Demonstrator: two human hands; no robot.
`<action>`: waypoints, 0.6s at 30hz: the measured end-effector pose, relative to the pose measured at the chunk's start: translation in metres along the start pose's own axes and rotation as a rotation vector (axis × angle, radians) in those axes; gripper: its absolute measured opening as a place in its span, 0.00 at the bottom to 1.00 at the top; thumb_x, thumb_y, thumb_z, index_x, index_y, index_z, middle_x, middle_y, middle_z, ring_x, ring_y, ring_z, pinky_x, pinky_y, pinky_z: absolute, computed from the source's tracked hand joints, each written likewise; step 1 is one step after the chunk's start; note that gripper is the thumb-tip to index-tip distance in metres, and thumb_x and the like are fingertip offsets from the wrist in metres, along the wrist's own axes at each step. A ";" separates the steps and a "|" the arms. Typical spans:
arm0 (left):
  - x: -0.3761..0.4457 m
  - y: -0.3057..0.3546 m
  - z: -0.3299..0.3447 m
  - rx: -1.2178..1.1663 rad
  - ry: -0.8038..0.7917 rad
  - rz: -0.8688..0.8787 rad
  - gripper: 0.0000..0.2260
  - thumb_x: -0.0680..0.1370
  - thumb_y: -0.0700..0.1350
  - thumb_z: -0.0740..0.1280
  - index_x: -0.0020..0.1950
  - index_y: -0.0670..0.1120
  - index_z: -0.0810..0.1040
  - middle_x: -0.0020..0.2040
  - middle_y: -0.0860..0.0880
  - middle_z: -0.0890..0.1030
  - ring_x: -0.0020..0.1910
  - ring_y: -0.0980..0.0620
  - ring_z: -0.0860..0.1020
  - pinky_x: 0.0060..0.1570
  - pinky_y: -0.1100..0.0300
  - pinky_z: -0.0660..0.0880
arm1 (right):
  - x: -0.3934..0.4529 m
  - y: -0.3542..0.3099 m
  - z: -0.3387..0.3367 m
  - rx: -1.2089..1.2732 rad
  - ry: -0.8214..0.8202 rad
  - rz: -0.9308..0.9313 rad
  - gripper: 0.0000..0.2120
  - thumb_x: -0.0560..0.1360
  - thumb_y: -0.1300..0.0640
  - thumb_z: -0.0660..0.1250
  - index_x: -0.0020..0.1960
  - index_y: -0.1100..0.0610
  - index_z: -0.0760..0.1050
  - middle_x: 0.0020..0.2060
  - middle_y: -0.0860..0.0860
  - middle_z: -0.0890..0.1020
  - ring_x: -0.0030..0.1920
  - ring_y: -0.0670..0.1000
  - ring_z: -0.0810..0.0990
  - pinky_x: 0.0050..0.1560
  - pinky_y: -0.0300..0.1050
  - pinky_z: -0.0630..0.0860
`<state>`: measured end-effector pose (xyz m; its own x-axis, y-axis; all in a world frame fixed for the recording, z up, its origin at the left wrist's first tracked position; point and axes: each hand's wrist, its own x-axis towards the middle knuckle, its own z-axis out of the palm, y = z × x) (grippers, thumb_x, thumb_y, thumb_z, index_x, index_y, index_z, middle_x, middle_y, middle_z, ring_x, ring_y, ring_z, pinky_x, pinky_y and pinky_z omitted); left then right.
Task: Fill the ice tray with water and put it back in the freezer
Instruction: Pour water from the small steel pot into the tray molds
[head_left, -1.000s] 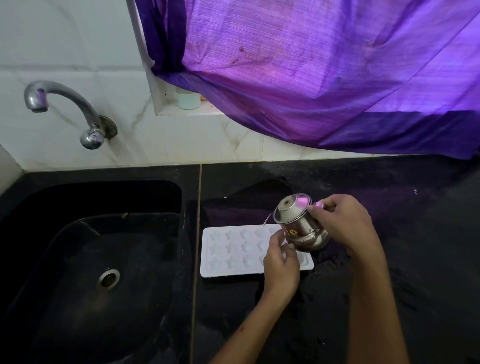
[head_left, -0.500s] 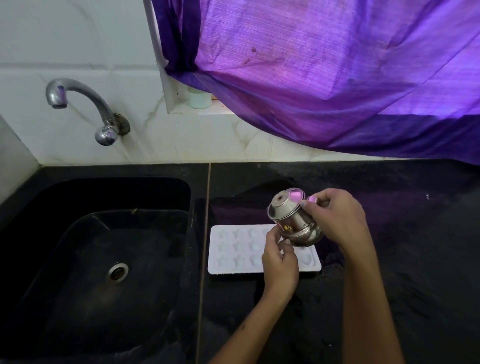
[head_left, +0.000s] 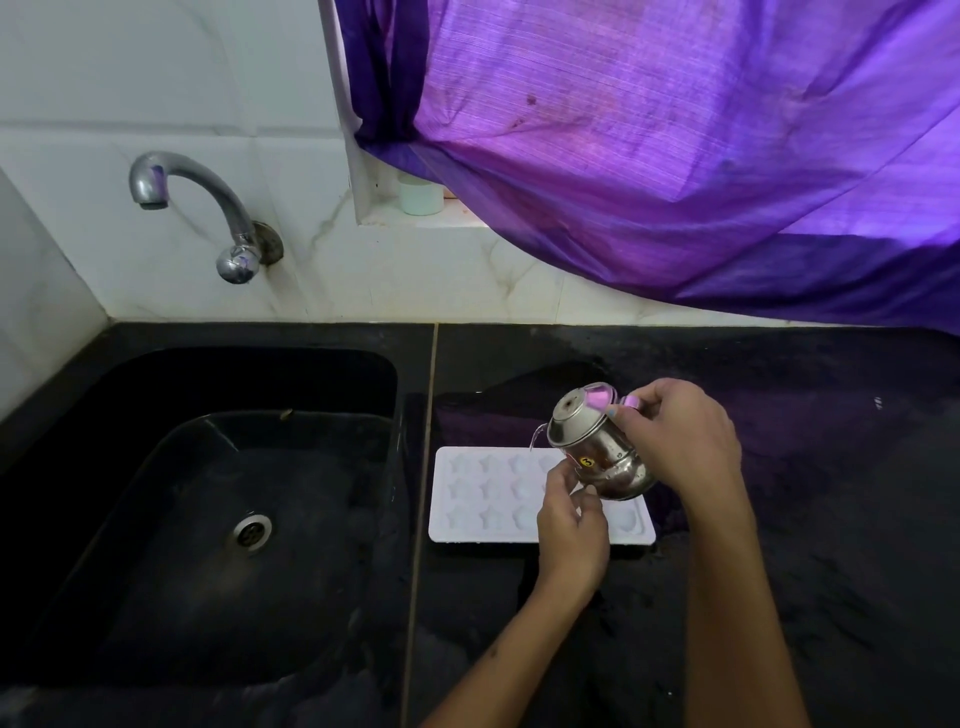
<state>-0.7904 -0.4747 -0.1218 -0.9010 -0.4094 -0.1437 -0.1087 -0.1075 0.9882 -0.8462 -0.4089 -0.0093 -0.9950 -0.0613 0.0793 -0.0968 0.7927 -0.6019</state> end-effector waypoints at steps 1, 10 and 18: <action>0.000 0.000 0.000 0.005 -0.007 -0.001 0.17 0.79 0.37 0.56 0.66 0.50 0.69 0.50 0.63 0.77 0.44 0.70 0.77 0.41 0.77 0.71 | 0.000 -0.001 0.000 -0.003 -0.001 -0.002 0.06 0.75 0.49 0.68 0.45 0.51 0.75 0.39 0.48 0.79 0.41 0.50 0.76 0.35 0.43 0.66; -0.001 0.002 -0.001 0.007 0.004 0.004 0.17 0.79 0.36 0.56 0.66 0.49 0.69 0.49 0.63 0.76 0.42 0.75 0.75 0.38 0.79 0.69 | -0.003 -0.002 -0.003 0.013 -0.009 -0.001 0.06 0.74 0.48 0.68 0.43 0.49 0.74 0.39 0.48 0.79 0.42 0.51 0.77 0.36 0.43 0.67; -0.003 0.005 -0.005 0.005 0.021 0.029 0.15 0.80 0.37 0.57 0.65 0.49 0.71 0.54 0.57 0.77 0.49 0.71 0.74 0.45 0.79 0.69 | -0.005 0.002 -0.005 0.089 -0.014 0.027 0.07 0.73 0.48 0.69 0.39 0.48 0.73 0.39 0.48 0.81 0.44 0.53 0.78 0.41 0.47 0.72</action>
<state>-0.7861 -0.4788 -0.1164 -0.8948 -0.4312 -0.1156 -0.0846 -0.0904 0.9923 -0.8415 -0.4040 -0.0069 -0.9974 -0.0498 0.0513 -0.0713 0.7370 -0.6721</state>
